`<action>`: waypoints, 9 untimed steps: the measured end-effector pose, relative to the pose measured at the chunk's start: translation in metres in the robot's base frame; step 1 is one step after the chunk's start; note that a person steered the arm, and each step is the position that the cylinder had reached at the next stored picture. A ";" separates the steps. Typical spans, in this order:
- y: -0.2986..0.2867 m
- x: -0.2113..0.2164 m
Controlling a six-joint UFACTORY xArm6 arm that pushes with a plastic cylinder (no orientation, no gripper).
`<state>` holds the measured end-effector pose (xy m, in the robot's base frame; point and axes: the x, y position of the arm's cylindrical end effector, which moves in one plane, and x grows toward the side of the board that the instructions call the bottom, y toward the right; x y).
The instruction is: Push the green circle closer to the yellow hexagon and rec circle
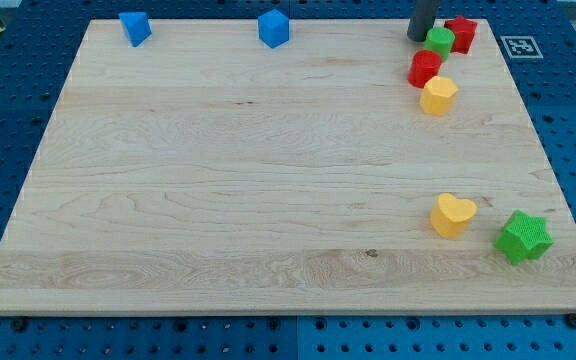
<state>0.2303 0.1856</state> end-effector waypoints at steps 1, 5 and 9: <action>0.009 0.011; 0.028 0.050; 0.102 0.050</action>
<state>0.2802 0.2874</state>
